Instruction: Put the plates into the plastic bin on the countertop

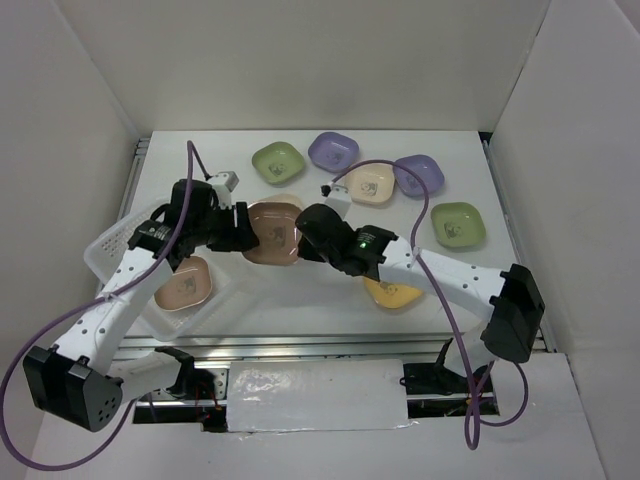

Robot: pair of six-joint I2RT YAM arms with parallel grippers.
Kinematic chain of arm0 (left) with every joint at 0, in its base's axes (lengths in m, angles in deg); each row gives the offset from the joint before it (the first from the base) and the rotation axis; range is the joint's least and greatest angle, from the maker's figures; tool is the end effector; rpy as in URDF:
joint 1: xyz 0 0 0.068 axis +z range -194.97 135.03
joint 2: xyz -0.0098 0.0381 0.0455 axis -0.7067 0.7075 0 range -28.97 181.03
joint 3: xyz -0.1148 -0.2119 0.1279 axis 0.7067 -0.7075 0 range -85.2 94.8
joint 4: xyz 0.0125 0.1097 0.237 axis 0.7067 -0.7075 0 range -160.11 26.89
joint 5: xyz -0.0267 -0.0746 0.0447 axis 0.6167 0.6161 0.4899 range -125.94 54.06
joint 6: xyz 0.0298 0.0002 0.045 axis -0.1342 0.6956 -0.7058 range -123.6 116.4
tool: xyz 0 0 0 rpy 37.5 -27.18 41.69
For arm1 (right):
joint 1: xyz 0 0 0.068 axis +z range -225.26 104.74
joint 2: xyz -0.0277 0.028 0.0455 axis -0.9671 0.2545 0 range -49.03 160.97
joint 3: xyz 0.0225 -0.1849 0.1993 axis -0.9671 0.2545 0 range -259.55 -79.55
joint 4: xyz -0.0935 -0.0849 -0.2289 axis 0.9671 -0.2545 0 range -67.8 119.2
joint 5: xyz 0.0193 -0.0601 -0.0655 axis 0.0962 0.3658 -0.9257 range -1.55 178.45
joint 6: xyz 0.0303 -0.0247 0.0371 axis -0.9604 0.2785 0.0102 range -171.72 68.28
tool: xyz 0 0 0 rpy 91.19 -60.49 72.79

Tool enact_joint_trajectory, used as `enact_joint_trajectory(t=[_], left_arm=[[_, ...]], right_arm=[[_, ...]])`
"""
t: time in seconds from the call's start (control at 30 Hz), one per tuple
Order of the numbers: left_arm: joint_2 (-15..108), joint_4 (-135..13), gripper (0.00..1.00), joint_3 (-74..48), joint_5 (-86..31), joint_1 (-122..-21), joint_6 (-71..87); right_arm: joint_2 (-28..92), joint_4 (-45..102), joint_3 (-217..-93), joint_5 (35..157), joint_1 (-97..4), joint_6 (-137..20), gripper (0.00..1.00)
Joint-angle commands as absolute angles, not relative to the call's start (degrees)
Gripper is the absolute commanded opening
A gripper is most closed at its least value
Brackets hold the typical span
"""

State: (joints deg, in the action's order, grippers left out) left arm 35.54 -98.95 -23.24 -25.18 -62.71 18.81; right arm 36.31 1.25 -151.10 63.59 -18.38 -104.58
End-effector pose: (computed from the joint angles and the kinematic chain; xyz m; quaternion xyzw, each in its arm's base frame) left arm 0.2259 -0.0793 0.3331 0.0043 0.8972 -0.2281 0.3780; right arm 0.1930 0.2683 0.3057 0.0567 0.8937 0.2134 0.3905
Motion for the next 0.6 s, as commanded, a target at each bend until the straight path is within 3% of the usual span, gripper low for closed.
enact_joint_trajectory(t=[0.0,0.07,0.1,0.13,0.2,0.23,0.27,0.3,0.57], left_arm=[[36.15,-99.58,0.59,-21.74,-27.04,-62.90,17.40],[37.29,-100.81,0.34,-21.12,-29.34,-62.90,17.66],[37.64,-101.52,0.11,-20.69,-30.74,-62.90,17.93],[38.00,-101.87,0.00,-19.81,-33.37,-62.81,18.63],[38.44,-103.18,0.00,-18.76,-35.67,-62.81,19.77],[38.18,-103.45,0.00,-18.66,-38.03,-62.90,21.43],[36.78,-104.07,0.00,-18.58,-40.14,-62.81,23.10],[35.81,-104.68,0.00,-19.01,-42.86,-62.12,25.03],[24.73,-110.22,0.00,-25.86,-57.56,-41.84,34.28]], right_arm=[[37.28,0.99,-156.63,61.73,-16.46,-103.84,0.00],[36.93,1.51,-157.16,61.56,-15.06,-103.49,0.00],[36.41,1.69,-157.07,61.56,-14.79,-103.48,0.00],[36.32,1.86,-157.07,61.30,-14.44,-103.48,0.00],[35.88,2.21,-156.55,61.99,-14.09,-102.96,0.04],[35.70,2.39,-156.02,62.26,-14.09,-102.78,0.51],[34.74,1.78,-155.58,61.83,-14.52,-103.04,0.89],[33.95,0.82,-154.88,61.30,-14.96,-103.65,1.00],[9.65,-2.88,-131.34,60.76,-25.06,-106.38,1.00]])
